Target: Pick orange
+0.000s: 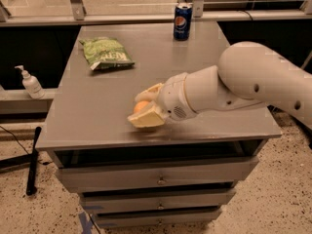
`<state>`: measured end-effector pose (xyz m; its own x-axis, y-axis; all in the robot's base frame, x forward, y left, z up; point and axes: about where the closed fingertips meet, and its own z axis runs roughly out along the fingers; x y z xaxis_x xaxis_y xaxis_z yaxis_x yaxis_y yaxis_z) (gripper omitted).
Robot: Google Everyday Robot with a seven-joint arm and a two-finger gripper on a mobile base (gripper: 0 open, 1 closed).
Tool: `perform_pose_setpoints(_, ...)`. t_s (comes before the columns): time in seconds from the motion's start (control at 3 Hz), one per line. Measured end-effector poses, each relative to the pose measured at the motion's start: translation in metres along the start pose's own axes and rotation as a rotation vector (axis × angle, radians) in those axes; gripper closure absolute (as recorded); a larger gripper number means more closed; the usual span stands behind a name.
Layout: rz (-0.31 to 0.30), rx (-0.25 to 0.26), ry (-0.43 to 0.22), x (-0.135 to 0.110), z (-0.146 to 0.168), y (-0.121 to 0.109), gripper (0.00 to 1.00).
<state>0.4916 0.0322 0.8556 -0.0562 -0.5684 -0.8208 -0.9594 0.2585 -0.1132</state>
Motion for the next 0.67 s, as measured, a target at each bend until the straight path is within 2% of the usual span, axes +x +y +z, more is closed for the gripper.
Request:
perform_pose_setpoints(0.33,-0.034,0.039,-0.038,-0.026,-0.015,-0.027,1.0)
perform_pose_setpoints(0.67,-0.047,0.082,-0.051,-0.068,-0.042,-0.057,1.0)
